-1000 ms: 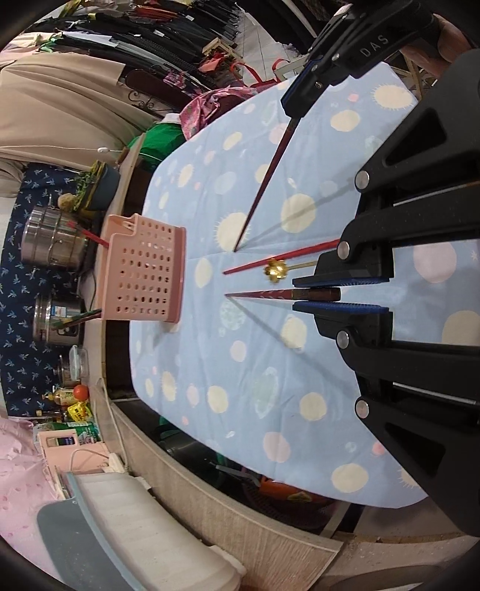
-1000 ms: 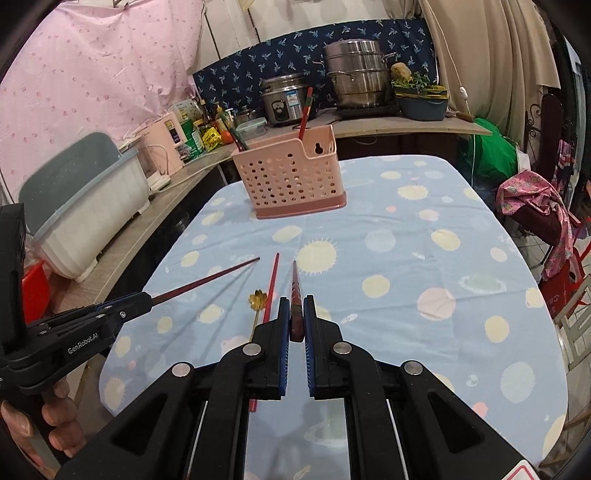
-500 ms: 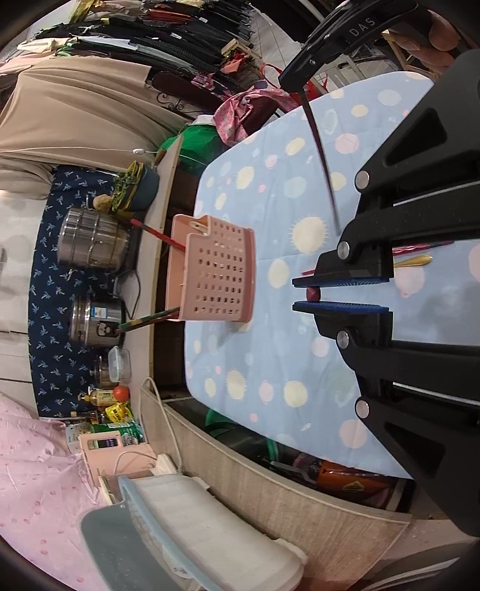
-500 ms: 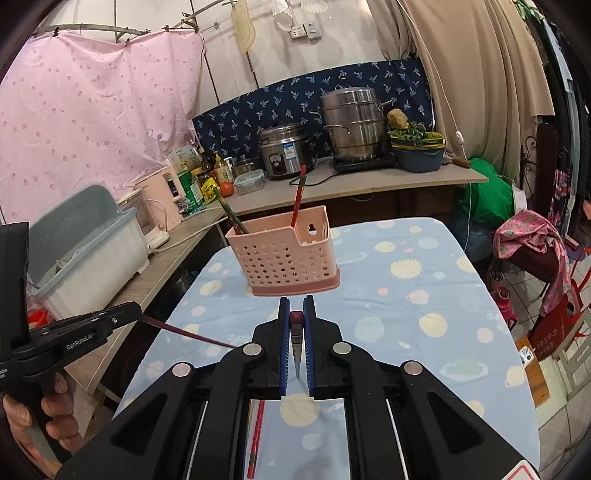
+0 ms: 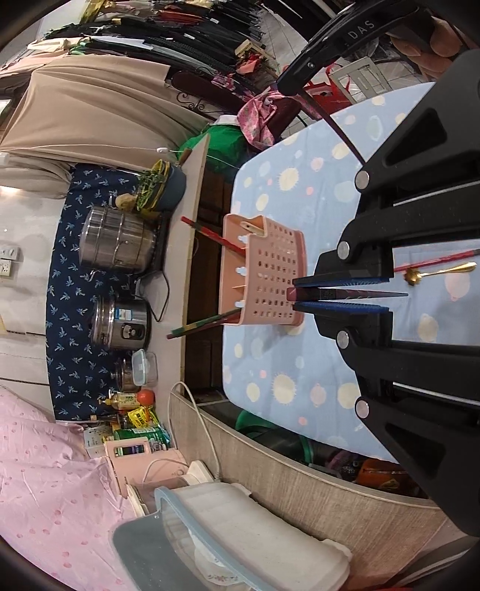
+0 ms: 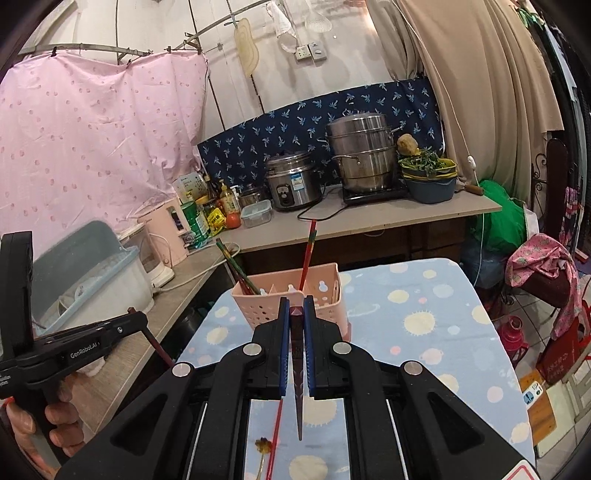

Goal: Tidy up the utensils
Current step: 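Lift both dark red chopsticks and carry them over the pink basket, then lower the chopstick into the basket and open the left gripper while the right gripper releases its chopstick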

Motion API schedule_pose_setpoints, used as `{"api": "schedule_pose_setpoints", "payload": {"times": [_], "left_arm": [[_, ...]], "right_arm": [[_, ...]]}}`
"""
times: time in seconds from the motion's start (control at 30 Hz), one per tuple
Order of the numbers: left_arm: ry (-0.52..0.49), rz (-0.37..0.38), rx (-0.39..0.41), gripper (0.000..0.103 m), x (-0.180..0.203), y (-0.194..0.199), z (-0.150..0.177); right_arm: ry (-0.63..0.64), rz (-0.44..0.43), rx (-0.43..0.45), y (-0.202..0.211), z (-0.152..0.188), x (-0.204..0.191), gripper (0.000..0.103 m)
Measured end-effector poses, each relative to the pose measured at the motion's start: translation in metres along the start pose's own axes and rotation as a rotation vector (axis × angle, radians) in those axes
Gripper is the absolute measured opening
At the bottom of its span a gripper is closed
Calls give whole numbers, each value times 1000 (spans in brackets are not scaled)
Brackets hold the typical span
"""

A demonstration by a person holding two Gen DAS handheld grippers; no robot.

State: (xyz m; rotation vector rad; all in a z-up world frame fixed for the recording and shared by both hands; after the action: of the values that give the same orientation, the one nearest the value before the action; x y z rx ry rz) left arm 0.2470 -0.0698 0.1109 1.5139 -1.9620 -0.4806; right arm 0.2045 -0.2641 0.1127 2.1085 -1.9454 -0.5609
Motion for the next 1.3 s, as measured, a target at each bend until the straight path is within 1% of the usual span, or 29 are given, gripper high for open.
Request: {"api": "schedule_pose_setpoints", "payload": {"times": [0.2,0.47,0.57,0.67,0.77,0.9,1.07,1.3], "left_arm": [[27,12,65,7,4,-2,-52],[28,22,176,7,21,-6,-130],[26,24,217,7,26,-9,-152],[25,27,251,7,29,-12,-169],[26,30,266,7,31,-22,-181],[15,12,262,7,30,-41,-185],[19,0,211,7,24,-72,-173],[32,-13,159,7,15,-101,-160]], "right_arm": [[-16,-12,78,-17,-55,6,7],[-7,-9,163,-53,-129,3,7],[-3,0,187,-67,-153,3,7],[-4,6,190,-84,-167,5,7],[-9,7,173,-104,-170,7,7],[-7,10,133,-132,-160,7,7],[0,12,70,-162,-137,7,7],[-5,2,11,-187,-112,6,7]]}}
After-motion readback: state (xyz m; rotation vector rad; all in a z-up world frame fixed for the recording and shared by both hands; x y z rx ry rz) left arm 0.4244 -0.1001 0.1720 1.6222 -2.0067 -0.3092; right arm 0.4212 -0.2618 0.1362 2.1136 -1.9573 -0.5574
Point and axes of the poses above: each gripper's, at about its wrist camera, not at the fingertips, and y roughly against the way its jaws point, x to its right, z to its underside, the point moved 10 cm from there along -y, roughly the way its jaws point, and after that the axes turned 9 degrees about y, right-handed, at the moved point
